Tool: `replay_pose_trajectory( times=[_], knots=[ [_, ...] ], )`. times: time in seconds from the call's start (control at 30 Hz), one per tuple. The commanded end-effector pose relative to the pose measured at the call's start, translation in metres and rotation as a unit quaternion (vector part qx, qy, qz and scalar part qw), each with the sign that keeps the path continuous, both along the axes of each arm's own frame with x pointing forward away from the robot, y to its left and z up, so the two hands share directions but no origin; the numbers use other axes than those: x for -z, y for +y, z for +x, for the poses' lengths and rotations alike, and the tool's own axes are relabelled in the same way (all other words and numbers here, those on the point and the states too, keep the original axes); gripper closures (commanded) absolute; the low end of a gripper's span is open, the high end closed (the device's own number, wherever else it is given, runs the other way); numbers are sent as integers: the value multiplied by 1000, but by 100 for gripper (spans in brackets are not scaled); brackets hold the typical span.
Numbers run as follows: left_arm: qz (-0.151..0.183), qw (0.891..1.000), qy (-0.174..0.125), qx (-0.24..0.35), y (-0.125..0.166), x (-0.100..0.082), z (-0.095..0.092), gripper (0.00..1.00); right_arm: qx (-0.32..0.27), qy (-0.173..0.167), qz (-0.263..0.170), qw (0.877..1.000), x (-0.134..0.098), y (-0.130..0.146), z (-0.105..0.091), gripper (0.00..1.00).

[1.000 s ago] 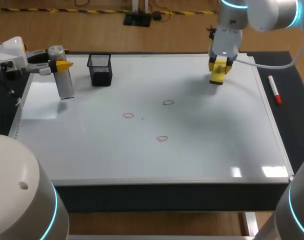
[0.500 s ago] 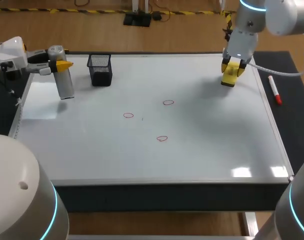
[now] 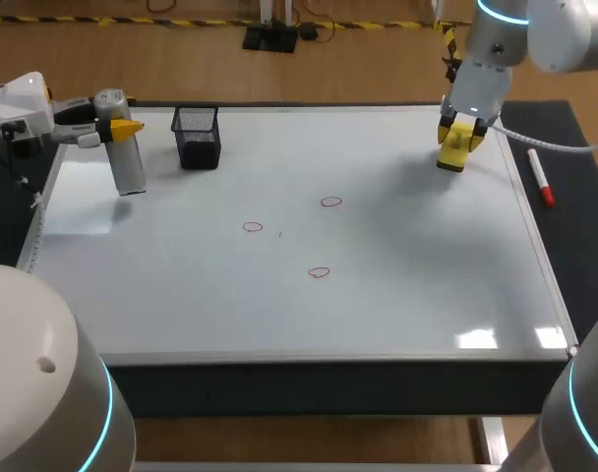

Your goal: Pick up the inspection probe, press it on each red-marked spot on the whiteboard one by one, put down the probe, pick up the eraser, and wipe off all the red marks.

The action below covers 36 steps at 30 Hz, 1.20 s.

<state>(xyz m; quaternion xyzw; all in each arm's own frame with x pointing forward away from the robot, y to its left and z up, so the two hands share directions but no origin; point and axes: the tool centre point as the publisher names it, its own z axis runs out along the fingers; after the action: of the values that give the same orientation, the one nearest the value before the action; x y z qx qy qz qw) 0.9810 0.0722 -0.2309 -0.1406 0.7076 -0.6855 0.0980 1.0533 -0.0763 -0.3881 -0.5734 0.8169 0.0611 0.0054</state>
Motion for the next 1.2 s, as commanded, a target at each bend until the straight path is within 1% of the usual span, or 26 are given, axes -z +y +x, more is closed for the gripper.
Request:
replay_pose_trajectory(
  times=[0.03,0.13,0.17,0.23,0.33,0.4,0.67,0.97,1.2],
  knots=[
    [0,1000,-1,-1,-1,-1,-1,100,-1,0,-2,1000,-1,-1,0,100],
    [0,1000,-1,-1,-1,-1,-1,100,-1,0,-2,1000,-1,-1,0,100],
    [4,1000,-4,1,-5,-4,-1,100,-1,0,-2,1000,-1,-1,0,100],
    [-1,1000,-8,8,-13,-8,-3,100,-1,0,-2,1000,-1,-1,0,100],
    [1,1000,-9,12,-27,-12,-10,100,-1,0,-2,1000,-1,-1,0,100],
    [-10,1000,-13,19,-36,-13,-15,100,-1,0,-2,1000,-1,-1,0,100],
    [-23,999,-16,36,-78,-16,-35,100,-1,0,-2,1000,-1,-1,0,100],
    [-32,996,-8,87,-129,-8,-53,100,-1,0,-2,1000,-1,-1,0,100],
    [-42,994,-9,103,-155,0,-55,100,-1,0,-2,1000,-1,-1,0,100]
  ],
)
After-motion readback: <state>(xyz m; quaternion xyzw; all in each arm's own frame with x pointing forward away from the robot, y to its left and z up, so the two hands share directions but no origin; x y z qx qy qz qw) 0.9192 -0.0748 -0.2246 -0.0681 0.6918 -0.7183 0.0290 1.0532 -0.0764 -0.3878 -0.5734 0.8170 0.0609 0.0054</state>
